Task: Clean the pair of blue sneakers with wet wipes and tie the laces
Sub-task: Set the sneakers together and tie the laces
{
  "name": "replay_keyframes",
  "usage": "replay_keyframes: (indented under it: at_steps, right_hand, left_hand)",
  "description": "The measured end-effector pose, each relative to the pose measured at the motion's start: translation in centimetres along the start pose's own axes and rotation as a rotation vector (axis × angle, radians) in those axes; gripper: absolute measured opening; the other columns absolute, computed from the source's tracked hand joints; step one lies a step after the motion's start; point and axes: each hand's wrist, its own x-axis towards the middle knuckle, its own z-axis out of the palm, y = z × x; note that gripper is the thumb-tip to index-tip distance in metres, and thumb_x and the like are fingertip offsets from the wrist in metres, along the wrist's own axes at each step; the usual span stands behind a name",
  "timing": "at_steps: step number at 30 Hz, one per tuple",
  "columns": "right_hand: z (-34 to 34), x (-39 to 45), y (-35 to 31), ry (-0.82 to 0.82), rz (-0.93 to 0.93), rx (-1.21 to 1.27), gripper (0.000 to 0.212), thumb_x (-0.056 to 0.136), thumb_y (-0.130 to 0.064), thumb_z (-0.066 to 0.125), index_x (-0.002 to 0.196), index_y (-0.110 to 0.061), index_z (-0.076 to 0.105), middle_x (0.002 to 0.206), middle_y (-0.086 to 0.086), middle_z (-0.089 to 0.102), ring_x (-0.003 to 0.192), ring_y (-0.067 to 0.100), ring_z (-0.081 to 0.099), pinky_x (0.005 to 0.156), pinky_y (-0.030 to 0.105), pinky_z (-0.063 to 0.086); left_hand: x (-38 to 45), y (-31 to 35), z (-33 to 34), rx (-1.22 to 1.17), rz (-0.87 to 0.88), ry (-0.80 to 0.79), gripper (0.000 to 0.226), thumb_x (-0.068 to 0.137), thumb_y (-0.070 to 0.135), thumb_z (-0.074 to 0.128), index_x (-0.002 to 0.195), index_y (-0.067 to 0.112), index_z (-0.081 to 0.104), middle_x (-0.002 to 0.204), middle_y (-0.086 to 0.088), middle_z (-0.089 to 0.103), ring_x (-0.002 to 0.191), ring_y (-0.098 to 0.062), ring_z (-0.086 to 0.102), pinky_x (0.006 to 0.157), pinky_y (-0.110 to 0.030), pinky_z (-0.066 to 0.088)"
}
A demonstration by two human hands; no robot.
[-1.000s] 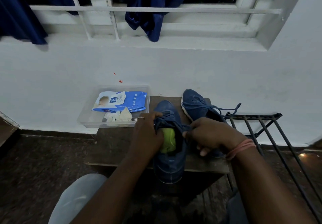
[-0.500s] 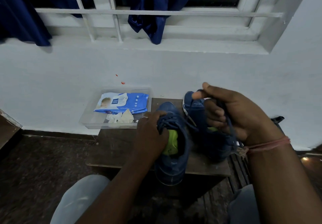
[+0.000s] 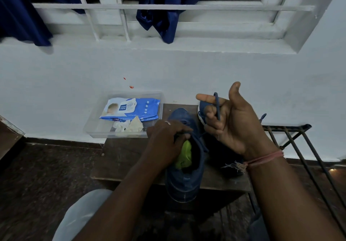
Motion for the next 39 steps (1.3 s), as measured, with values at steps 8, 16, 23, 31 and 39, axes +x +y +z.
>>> replay_keyframes:
  at_steps: [8, 16, 23, 31, 39]
  right_hand:
    - [-0.9, 0.7, 0.1, 0.259, 0.106, -0.148, 0.073, 0.094, -0.067, 0.042, 0.108, 0.003, 0.056, 0.083, 0.020, 0.066, 0.060, 0.022, 0.065, 0.051, 0.028, 0.054]
    - [1.1, -1.1, 0.2, 0.401, -0.121, -1.532, 0.035, 0.095, -0.044, 0.062, 0.107, -0.011, 0.067, 0.092, 0.003, 0.064, 0.084, 0.022, 0.062, 0.076, 0.031, 0.045]
    - [4.9, -1.8, 2.8, -0.122, -0.092, -1.735, 0.019, 0.096, -0.021, 0.058, 0.100, -0.021, 0.077, 0.098, -0.002, 0.073, 0.090, 0.014, 0.068, 0.081, 0.027, 0.053]
    - [5.5, -1.3, 7.5, -0.391, 0.189, -1.977, 0.041, 0.104, -0.021, 0.046, 0.139, 0.000, 0.050, 0.139, 0.016, 0.054, 0.126, 0.030, 0.052, 0.106, 0.034, 0.038]
    - [4.8, -0.1, 8.0, -0.522, 0.325, -1.912, 0.038, 0.102, -0.023, 0.051, 0.135, -0.004, 0.055, 0.129, 0.016, 0.060, 0.114, 0.031, 0.059, 0.097, 0.036, 0.045]
  left_hand:
    - [1.7, 0.9, -2.6, -1.014, -0.706, 0.394, 0.015, 0.103, 0.019, 0.051, 0.094, 0.015, 0.062, 0.078, 0.003, 0.072, 0.069, -0.012, 0.062, 0.058, -0.026, 0.044]
    - [-0.2, 0.9, -3.2, -0.867, -0.782, 0.321, 0.019, 0.098, 0.021, 0.055, 0.084, 0.009, 0.059, 0.065, -0.010, 0.053, 0.047, -0.017, 0.043, 0.050, -0.026, 0.036]
    - [-3.1, 2.1, -4.4, -0.491, -0.823, 0.102, 0.070, 0.080, 0.076, 0.054, 0.092, 0.011, 0.074, 0.080, -0.010, 0.075, 0.073, -0.020, 0.072, 0.074, -0.039, 0.060]
    - [-3.0, 2.6, -4.2, -0.156, -0.565, 0.101, 0.029, 0.078, 0.038, 0.079, 0.096, 0.026, 0.059, 0.075, 0.012, 0.066, 0.070, 0.001, 0.061, 0.059, -0.016, 0.041]
    - [-2.6, 1.6, -3.9, -0.164, -0.555, 0.102, 0.025, 0.078, 0.033, 0.075, 0.090, 0.023, 0.055, 0.073, 0.005, 0.067, 0.069, -0.012, 0.063, 0.063, -0.028, 0.048]
